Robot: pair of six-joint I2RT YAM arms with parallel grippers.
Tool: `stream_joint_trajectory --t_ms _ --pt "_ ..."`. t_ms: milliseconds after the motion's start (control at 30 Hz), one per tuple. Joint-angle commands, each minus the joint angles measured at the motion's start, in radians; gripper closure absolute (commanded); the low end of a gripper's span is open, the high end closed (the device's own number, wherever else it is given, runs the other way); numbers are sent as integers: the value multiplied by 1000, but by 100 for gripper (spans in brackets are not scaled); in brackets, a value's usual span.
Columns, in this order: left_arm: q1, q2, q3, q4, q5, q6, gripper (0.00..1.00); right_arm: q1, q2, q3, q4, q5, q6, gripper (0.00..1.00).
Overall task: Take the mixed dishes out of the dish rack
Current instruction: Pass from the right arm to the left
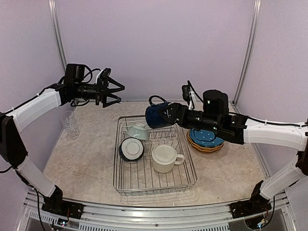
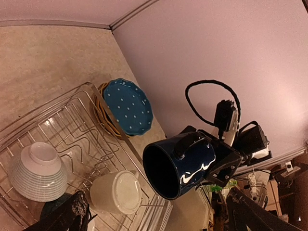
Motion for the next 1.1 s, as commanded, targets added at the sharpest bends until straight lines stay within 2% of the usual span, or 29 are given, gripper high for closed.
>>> stream_joint_trajectory --t_ms 0,200,500,600,733,833,900,1067 --pt "-88 30 -53 188 165 -84 7 -24 1 -1 263 -80 16 100" --pt "-190 54 -79 272 197 -139 14 -24 72 16 435 -139 46 100" --pt "-229 34 -153 502 264 -263 23 -22 220 33 655 -221 152 100" --pt "-247 44 -156 533 279 -290 34 -18 253 33 722 -231 168 100" --pt "-252 64 -167 622 312 -371 53 -13 266 9 815 -210 157 100" --pt "-253 66 -174 670 326 -402 63 -14 270 -29 909 -183 165 100" --pt "-253 64 -176 694 334 -417 70 -14 279 -28 926 -179 165 100" --pt "-252 69 -176 711 340 -431 96 -14 292 -27 936 -186 174 100"
